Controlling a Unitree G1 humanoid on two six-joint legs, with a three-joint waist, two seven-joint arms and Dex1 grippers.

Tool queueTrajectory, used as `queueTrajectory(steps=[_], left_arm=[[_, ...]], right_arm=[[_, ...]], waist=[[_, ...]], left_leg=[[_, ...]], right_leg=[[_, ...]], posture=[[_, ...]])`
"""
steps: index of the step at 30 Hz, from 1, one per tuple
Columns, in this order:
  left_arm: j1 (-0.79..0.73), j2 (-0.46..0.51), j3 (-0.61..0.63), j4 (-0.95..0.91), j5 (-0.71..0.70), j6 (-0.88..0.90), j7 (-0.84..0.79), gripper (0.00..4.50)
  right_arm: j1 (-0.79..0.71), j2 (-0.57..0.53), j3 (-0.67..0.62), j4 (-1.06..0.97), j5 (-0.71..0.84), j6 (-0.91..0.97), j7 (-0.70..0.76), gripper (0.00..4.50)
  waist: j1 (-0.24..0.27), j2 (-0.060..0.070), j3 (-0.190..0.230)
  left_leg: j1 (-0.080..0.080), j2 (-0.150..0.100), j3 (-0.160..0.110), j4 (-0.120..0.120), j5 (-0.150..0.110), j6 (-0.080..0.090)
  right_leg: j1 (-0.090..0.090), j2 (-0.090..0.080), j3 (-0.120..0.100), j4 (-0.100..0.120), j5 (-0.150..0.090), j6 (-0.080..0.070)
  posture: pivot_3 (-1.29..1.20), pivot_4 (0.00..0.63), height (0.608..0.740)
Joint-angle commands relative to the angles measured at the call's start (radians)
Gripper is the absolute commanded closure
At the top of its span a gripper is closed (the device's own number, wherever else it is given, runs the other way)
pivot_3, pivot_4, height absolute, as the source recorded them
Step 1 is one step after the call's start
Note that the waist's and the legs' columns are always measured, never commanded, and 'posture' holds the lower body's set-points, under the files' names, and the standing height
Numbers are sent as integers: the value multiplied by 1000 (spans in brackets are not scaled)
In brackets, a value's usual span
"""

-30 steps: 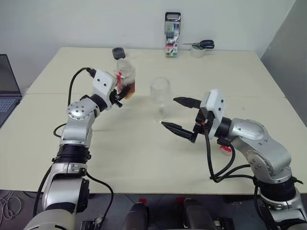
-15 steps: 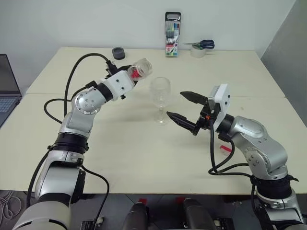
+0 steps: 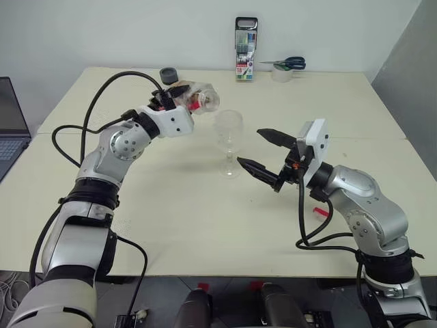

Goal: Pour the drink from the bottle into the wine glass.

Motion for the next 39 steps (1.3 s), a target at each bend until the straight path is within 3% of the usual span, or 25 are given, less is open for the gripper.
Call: queueTrajectory(steps=[1,11,18,39], left_arm=[[-63,22,-7,1,28,-36,58,2828],[-108,31,-43,44,95,-64,128,2828],[-158,35,-76,100,137,-92,183,2828],[-233,69,-154,203,241,-164,317,2828]], right_arm=[[-4,6,-5,-26,-7,-21,-14,0],[41,-7,-23,-14,-57,-59,-34,0],[114,-53,-73,-69,5,-40,-3,0],[109,-65,-74,-89,32,-20,-18,0]], waist=[[-1,0,0],[-3,0,0],[-2,0,0],[-4,0,0]], left_leg=[[0,0,0,0,0,0],[0,0,0,0,0,0],[0,-1,0,0,0,0],[0,-1,1,1,0,0]], right_leg=[[0,0,0,0,0,0],[-1,0,0,3,0,0],[-1,0,0,3,0,0],[-2,0,0,4,0,0]], posture=[[0,150,740],[0,150,740],[0,150,740],[0,150,740]])
